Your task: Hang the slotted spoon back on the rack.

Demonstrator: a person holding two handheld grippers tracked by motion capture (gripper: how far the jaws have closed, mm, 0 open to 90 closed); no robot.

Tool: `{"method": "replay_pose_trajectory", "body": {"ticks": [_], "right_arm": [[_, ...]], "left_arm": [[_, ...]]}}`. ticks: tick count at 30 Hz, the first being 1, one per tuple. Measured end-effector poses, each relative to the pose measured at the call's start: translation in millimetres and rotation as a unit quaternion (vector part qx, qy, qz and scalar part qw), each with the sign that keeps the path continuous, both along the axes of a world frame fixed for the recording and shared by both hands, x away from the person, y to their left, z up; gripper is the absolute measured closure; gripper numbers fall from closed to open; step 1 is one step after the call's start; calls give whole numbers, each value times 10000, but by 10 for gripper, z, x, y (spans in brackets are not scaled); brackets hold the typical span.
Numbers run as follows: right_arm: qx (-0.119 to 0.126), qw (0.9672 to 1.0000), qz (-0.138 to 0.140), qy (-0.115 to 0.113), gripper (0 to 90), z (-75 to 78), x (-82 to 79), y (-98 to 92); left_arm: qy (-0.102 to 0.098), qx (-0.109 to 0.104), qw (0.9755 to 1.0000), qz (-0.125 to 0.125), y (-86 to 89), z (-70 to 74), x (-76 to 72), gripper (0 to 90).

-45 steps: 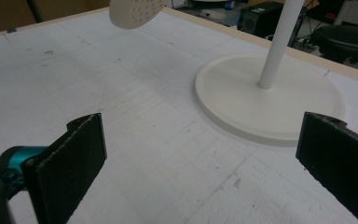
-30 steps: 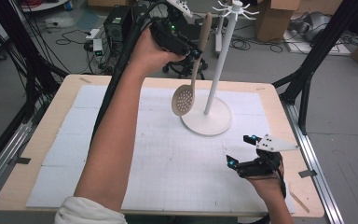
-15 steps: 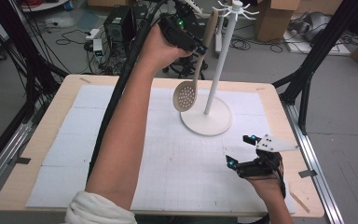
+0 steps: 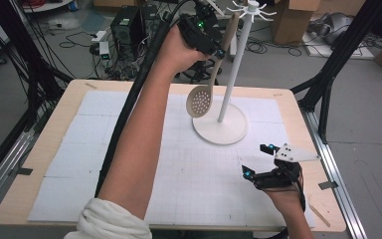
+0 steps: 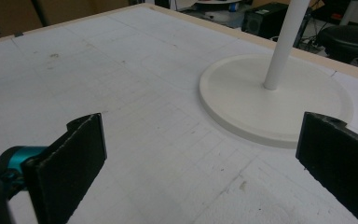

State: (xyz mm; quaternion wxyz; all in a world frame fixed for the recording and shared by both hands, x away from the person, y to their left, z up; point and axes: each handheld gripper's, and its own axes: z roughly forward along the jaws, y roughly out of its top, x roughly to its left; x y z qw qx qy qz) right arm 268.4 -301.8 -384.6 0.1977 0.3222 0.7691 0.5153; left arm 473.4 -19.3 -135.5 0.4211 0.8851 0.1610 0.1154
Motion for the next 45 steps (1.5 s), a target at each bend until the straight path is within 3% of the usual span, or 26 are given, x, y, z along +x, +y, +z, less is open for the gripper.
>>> {"method": "replay_pose_trajectory", "body": {"ticks": [24, 27, 38, 39, 43, 45], "right_arm": [[-43, 10000, 56, 13, 3, -24, -29, 5], [-46, 10000, 73, 20, 3, -26, -27, 15], [-62, 9999, 93, 23, 3, -31, -31, 27], [-69, 9999, 95, 32, 3, -32, -33, 31], [-71, 9999, 101, 33, 3, -32, -36, 29], [-78, 9999, 96, 32, 3, -33, -38, 28]], "left_arm": [[15, 81, 9998, 158, -111, -6, 130, 726], [86, 74, 9998, 190, -126, -16, 149, 726], [-62, 169, 9993, 338, -146, -31, 180, 711], [-119, 167, 9988, 447, -106, -25, 171, 595], [-170, 90, 9988, 458, -11, -12, 134, 519], [-12, 55, 9995, 315, 85, -11, 100, 497]]}}
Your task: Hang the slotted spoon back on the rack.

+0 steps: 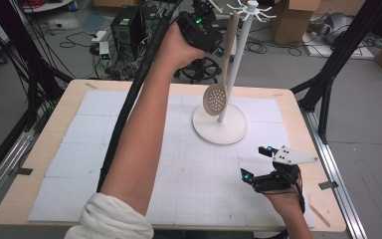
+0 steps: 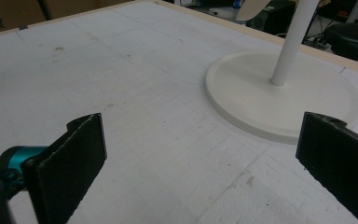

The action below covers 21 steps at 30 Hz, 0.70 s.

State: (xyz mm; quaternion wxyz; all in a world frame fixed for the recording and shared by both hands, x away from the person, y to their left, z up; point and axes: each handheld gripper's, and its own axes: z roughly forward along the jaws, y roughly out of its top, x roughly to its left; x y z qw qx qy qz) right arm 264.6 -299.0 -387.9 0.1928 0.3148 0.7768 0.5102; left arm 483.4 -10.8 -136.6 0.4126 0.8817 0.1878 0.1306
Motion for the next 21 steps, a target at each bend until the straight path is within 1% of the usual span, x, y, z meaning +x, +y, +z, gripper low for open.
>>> {"method": "replay_pose_trajectory", "body": {"ticks": [1, 2, 4, 6, 7, 8, 9, 10, 11, 12, 13, 14, 16, 18, 19, 20, 21], "right_arm": [[-10, 10000, 4, -20, 3, 0, 0, 2], [-20, 10000, 12, -1, 3, 1, -6, 6], [-47, 10000, 34, -8, 3, 3, -16, 12], [-48, 10000, 38, -19, 3, 9, -26, 13], [-47, 10000, 32, -15, 3, 13, -28, 14], [-47, 10000, 32, -15, 3, 13, -28, 14], [-43, 10000, 36, -38, 3, 18, -27, 18], [-42, 10000, 30, -46, 3, 21, -25, 23], [-43, 10000, 38, -44, 3, 23, -21, 31], [-39, 10000, 54, -35, 3, 25, -19, 44], [-56, 9999, 63, -63, 3, 26, -13, 56], [-61, 9999, 87, -50, 3, 29, -10, 68], [-72, 9999, 107, -70, 3, 30, 1, 93], [-78, 9999, 122, -50, 3, 33, 2, 104], [-74, 9998, 148, -56, 3, 33, 16, 122], [-83, 9998, 150, -64, 3, 35, 23, 127], [-80, 9998, 159, -79, 3, 34, 29, 131]], "left_arm": [[125, -66, 9999, -71, 28, -8, -13, 486], [182, -122, 9996, -162, 57, -15, -34, 471], [183, -249, 9991, -282, 115, -26, -90, 460], [231, -490, 9976, -420, 190, -45, -141, 447], [265, -497, 9973, -480, 223, -55, -161, 440], [265, -497, 9973, -480, 223, -55, -161, 438], [286, -337, 9977, -518, 273, -71, -212, 430], [282, -315, 9975, -562, 298, -75, -238, 415], [270, -342, 9972, -600, 327, -77, -271, 406], [236, -449, 9967, -631, 361, -80, -302, 407], [237, -589, 9957, -682, 404, -88, -326, 407], [308, -653, 9946, -743, 442, -100, -341, 404], [285, -479, 9960, -696, 486, -124, -385, 395], [261, -493, 9960, -700, 512, -135, -408, 379], [257, -746, 9937, -796, 587, -159, -442, 378], [291, -794, 9930, -822, 623, -172, -455, 377], [284, -792, 9930, -831, 646, -186, -467, 376]]}}
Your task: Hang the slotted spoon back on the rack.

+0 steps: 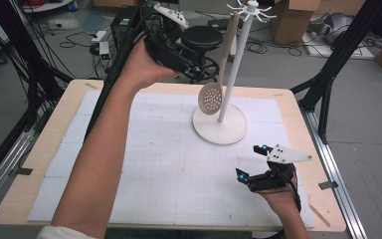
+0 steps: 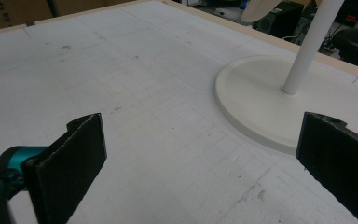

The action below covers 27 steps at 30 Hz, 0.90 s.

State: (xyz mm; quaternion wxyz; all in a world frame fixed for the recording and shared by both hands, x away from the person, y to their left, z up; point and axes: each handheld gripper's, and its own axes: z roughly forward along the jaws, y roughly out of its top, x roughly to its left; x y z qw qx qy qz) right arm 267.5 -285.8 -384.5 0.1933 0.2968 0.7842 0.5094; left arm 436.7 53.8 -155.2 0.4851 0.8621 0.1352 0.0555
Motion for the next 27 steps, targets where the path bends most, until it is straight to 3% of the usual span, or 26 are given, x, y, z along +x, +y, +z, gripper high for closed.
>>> {"method": "replay_pose_trajectory", "body": {"ticks": [8, 11, 13, 16, 22, 27], "right_arm": [[59, 10000, -6, 20, 3, 13, 31, 8], [48, 10000, -2, 3, 3, 14, 35, 11], [51, 10000, -7, 7, 3, 16, 37, 15], [35, 10000, -15, -3, 3, 14, 34, 17], [18, 10000, -9, -7, 3, 16, 36, 20], [48, 10000, -33, 16, 3, 20, 34, 18]], "left_arm": [[191, -288, 9994, -33, 234, -195, -108, 320], [167, -443, 9989, -73, 318, -255, -157, 314], [152, -437, 9989, -63, 371, -279, -192, 300], [102, -649, 9978, -55, 499, -325, -287, 279], [86, -821, 9966, 79, 718, -415, -388, 256], [22, -933, 9956, 18, 849, -485, -498, 232]]}}
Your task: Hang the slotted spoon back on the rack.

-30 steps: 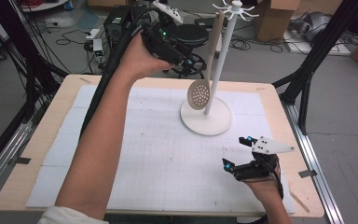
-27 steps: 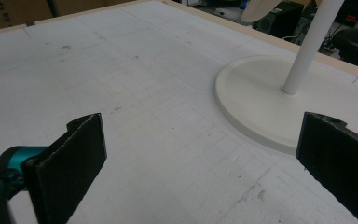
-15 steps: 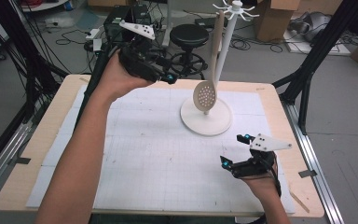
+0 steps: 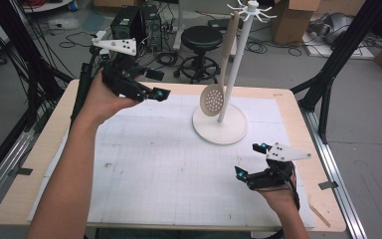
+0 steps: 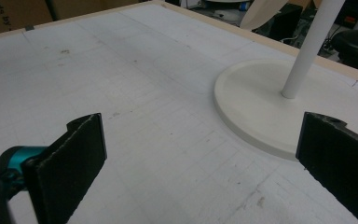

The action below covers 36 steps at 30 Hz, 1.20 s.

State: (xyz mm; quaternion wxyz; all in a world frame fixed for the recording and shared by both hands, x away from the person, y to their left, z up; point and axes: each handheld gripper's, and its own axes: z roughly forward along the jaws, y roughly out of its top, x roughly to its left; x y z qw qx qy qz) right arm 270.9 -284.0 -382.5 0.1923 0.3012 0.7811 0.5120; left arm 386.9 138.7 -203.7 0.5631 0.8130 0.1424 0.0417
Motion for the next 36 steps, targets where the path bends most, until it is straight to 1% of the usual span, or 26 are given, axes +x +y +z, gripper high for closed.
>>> {"method": "replay_pose_trajectory", "body": {"ticks": [1, 2, 4, 5, 7, 9, 10, 11, 15, 16, 17, 18, 19, 20, 21, 22, 23, 24, 26, 27, 28, 32, 33, 34, 35, 36], "right_arm": [[-2, 10000, 9, 2, 3, -3, 3, -4], [-2, 10000, 9, 2, 3, -3, 3, -4], [-11, 10000, -2, 4, 3, -3, 4, -2], [-21, 10000, -7, 0, 3, -4, 6, 0], [-14, 10000, -6, 8, 3, -3, 3, 1], [-33, 10000, 3, -20, 3, -4, 4, 2], [-23, 10000, -5, -10, 3, -7, 4, 2], [-24, 10000, -8, 19, 3, -9, 4, 3], [-33, 10000, 14, 9, 3, -18, 8, 12], [-28, 10000, 8, 14, 3, -19, 8, 11], [-29, 10000, -8, 24, 3, -18, 7, 8], [-29, 10000, -8, 24, 3, -18, 7, 8], [-18, 10000, -18, 18, 3, -19, 9, 2], [-17, 10000, -17, 21, 3, -21, 9, 3], [-33, 10000, -19, 22, 3, -22, 8, 5], [-33, 10000, -19, 22, 3, -22, 8, 5], [-10, 10000, 8, 71, 3, -32, 11, 21], [-10, 10000, 8, 71, 3, -32, 11, 21], [4, 10000, 36, 76, 3, -38, 19, 36], [-5, 10000, 41, 84, 3, -43, 26, 47], [-26, 10000, 41, 75, 3, -45, 28, 48], [-5, 10000, 36, 89, 3, -45, 23, 45], [16, 10000, 42, 85, 3, -45, 25, 37], [16, 10000, 42, 85, 3, -45, 25, 37], [10, 9999, 61, 93, 3, -54, 35, 37], [-8, 9999, 67, 109, 3, -59, 39, 41]], "left_arm": [[7, 20, 10000, 23, 59, -56, -48, 226], [7, 20, 10000, 23, 59, -56, -48, 223], [-1, 29, 10000, 27, 121, -123, -83, 220], [-1, -2, 10000, 19, 183, -200, -111, 213], [-49, -23, 10000, 18, 241, -286, -144, 206], [0, -76, 10000, -14, 292, -378, -177, 193], [0, -76, 10000, -14, 292, -378, -177, 185], [6, -104, 9999, -40, 335, -462, -215, 181], [11, -94, 9999, -65, 375, -626, -312, 156], [11, -94, 9999, -65, 375, -626, -312, 155], [-15, -82, 9999, -62, 388, -711, -364, 154], [-15, -82, 9999, -62, 388, -711, -364, 154], [-27, -172, 9998, -101, 410, -805, -405, 154], [-27, -172, 9998, -101, 410, -805, -405, 153], [-3, -219, 9997, -83, 434, -898, -442, 149], [-3, -219, 9997, -83, 434, -898, -442, 145], [12, -235, 9997, -73, 453, -983, -478, 142], [12, -235, 9997, -73, 453, -983, -478, 136], [36, -201, 9998, -73, 462, -1059, -506, 131], [38, -113, 9999, -45, 465, -1122, -535, 105], [32, -94, 9999, -33, 472, -1146, -549, 94], [6, -202, 9998, -9, 512, -1213, -596, 87], [19, -273, 9996, 16, 542, -1274, -621, 78], [19, -273, 9996, 16, 542, -1274, -621, 72], [15, -341, 9994, 19, 582, -1352, -642, 70], [15, -341, 9994, 19, 582, -1352, -642, 63]]}}
